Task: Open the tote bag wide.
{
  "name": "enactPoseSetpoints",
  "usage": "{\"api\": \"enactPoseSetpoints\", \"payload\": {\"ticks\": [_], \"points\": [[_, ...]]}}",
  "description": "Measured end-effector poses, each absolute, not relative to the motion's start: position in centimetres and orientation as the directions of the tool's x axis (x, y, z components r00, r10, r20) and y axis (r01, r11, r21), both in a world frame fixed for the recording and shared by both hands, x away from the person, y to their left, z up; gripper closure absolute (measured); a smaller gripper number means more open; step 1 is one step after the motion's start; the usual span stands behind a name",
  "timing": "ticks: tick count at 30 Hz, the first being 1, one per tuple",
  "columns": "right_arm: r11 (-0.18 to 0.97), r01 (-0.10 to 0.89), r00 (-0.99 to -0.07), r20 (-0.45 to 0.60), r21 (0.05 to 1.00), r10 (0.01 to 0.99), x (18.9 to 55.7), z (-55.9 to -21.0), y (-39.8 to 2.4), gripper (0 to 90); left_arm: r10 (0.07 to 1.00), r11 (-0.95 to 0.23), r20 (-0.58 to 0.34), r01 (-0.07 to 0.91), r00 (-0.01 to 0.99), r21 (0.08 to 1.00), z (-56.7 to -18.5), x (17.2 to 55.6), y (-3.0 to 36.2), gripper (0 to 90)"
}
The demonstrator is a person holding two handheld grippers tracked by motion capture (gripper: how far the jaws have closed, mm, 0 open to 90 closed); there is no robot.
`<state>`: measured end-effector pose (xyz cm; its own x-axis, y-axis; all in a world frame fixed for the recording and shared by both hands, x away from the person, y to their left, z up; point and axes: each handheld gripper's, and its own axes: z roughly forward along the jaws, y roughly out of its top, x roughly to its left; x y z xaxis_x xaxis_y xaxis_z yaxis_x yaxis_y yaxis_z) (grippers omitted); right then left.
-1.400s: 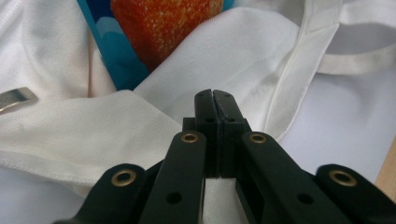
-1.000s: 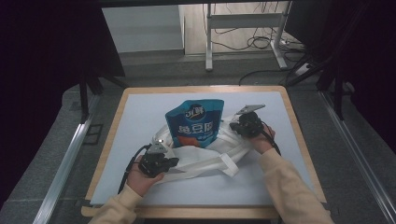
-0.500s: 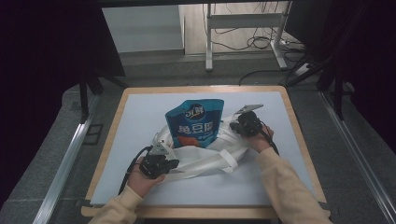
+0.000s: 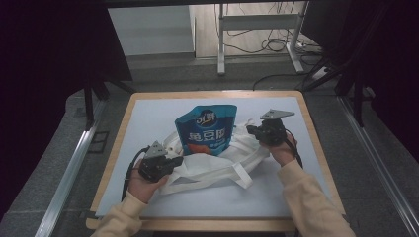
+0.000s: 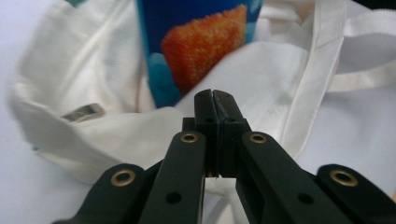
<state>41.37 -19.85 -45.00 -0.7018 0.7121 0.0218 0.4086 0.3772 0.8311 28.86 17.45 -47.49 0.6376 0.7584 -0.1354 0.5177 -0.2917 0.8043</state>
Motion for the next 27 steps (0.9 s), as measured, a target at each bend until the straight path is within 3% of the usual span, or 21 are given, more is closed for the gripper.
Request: {"api": "enactPoseSetpoints", "payload": {"ticks": [7, 10, 14, 18, 27], "points": [[0.319, 0.378, -0.723, 0.062, 0.869, 0.688, 38.7, -43.4, -22.0, 85.8, 0.786, -0.235, -0.149, 0.512, 0.601, 0.826, -47.2, 28.6, 19.9, 87.5], [0.314, 0.343, -0.732, 0.043, 0.885, 0.680, 37.3, -43.1, -23.1, 78.7, 0.798, -0.208, -0.159, 0.512, 0.582, 0.833, -47.4, 28.3, 21.2, 81.9], [0.306, 0.307, -0.728, 0.015, 0.901, 0.686, 35.6, -43.2, -24.6, 61.4, 0.841, -0.173, -0.145, 0.513, 0.521, 0.841, -47.8, 27.9, 22.5, 66.2], [0.278, 0.296, -0.711, 0.016, 0.914, 0.703, 34.3, -43.8, -26.6, 50.8, 0.858, -0.164, -0.149, 0.538, 0.492, 0.827, -48.6, 27.8, 23.3, 52.7], [0.263, 0.357, -0.667, 0.048, 0.896, 0.744, 33.4, -46.5, -30.1, 46.0, 0.878, -0.176, -0.139, 0.578, 0.458, 0.797, -50.2, 27.9, 24.0, 46.1]]}}
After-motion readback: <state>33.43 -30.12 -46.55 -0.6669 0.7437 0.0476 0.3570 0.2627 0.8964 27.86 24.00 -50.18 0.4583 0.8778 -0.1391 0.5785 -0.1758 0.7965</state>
